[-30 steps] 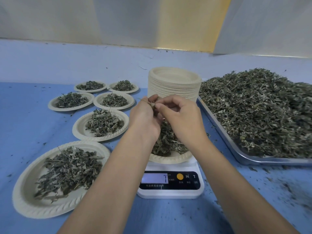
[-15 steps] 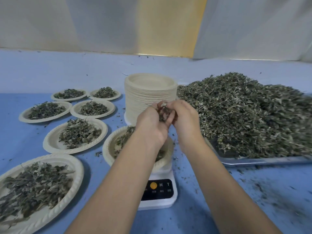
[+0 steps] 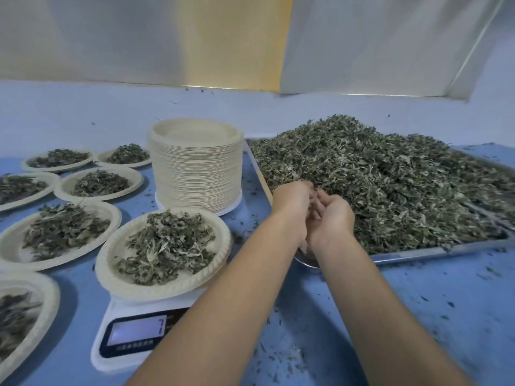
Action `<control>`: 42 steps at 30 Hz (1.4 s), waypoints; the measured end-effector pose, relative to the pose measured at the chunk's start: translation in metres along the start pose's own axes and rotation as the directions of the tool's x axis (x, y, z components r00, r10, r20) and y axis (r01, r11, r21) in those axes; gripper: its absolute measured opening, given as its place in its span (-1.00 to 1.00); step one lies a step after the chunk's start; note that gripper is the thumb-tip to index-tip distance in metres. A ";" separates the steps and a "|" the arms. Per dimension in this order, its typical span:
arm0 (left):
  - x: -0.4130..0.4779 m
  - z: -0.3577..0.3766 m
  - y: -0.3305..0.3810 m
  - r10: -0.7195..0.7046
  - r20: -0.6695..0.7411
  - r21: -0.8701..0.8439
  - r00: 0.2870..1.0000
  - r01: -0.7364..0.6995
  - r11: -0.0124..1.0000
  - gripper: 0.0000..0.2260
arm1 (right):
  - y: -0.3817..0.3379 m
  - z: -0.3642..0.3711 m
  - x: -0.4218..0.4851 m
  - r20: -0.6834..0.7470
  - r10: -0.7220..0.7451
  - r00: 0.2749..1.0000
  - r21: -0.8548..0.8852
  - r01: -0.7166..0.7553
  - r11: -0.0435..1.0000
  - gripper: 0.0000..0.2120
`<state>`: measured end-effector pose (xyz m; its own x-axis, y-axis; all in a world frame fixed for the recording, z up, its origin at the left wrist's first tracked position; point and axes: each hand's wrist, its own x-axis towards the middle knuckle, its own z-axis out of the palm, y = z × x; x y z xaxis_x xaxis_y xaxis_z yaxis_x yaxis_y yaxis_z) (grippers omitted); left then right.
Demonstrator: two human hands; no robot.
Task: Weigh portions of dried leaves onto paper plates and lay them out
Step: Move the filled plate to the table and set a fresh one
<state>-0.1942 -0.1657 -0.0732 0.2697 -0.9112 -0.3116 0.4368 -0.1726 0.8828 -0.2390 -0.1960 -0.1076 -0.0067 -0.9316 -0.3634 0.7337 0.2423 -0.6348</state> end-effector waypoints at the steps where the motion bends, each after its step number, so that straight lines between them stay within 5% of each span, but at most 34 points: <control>1: 0.000 0.000 -0.001 0.003 0.028 0.041 1.000 -0.004 0.999 -0.65 | -0.002 -0.002 0.003 -0.006 0.012 1.000 0.036 -0.012 0.999 -0.78; 3: -0.001 0.002 -0.004 0.000 0.074 0.068 0.997 -0.005 0.998 -0.63 | -0.006 -0.005 0.005 -0.028 0.021 0.999 0.038 -0.020 0.999 -0.77; 6: -0.003 0.005 -0.009 -0.001 0.082 0.129 0.997 -0.009 0.992 -0.92 | -0.009 -0.007 0.007 -0.082 -0.002 0.997 -0.057 -0.003 0.998 -0.74; 12: 0.006 0.006 -0.016 0.145 0.128 0.334 0.981 -0.180 0.925 -0.67 | -0.009 -0.010 0.007 -0.031 -0.041 0.999 -0.196 0.034 0.980 -0.72; 17: 0.005 0.007 -0.026 0.278 0.122 0.491 0.953 -0.301 0.817 -0.69 | -0.010 -0.009 0.001 -0.058 -0.191 0.980 -0.153 0.181 0.972 -0.56; 21: 0.005 0.006 -0.029 0.262 0.137 0.519 0.955 -0.295 0.802 -0.55 | -0.009 -0.011 -0.002 -0.028 -0.263 0.964 -0.215 0.251 0.944 -0.51; 29: 0.004 0.001 -0.029 0.266 0.097 0.361 0.959 -0.283 0.888 -0.59 | -0.005 -0.008 -0.004 -0.028 -0.159 0.987 -0.145 0.153 0.977 -0.60; 32: 0.001 -0.001 -0.024 0.194 0.080 0.258 0.978 -0.208 0.943 -0.86 | 0.000 -0.008 -0.003 -0.015 -0.161 0.987 -0.223 0.153 0.963 -0.73; 37: -0.004 -0.004 -0.019 0.195 0.125 0.161 0.973 -0.214 0.963 -0.73 | 0.002 -0.009 -0.005 -0.019 -0.303 0.953 -0.339 0.279 0.899 -0.61; 42: -0.013 -0.021 -0.012 0.395 0.122 0.244 0.911 -0.413 0.877 -0.51 | 0.005 0.002 -0.020 0.062 -0.323 0.944 -0.360 0.323 0.875 -0.69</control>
<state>-0.1847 -0.1442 -0.0872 0.3135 -0.9434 0.1080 0.0627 0.1340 0.9890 -0.2342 -0.1767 -0.1024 -0.2012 -0.9749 -0.0958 0.3958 0.0085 -0.9183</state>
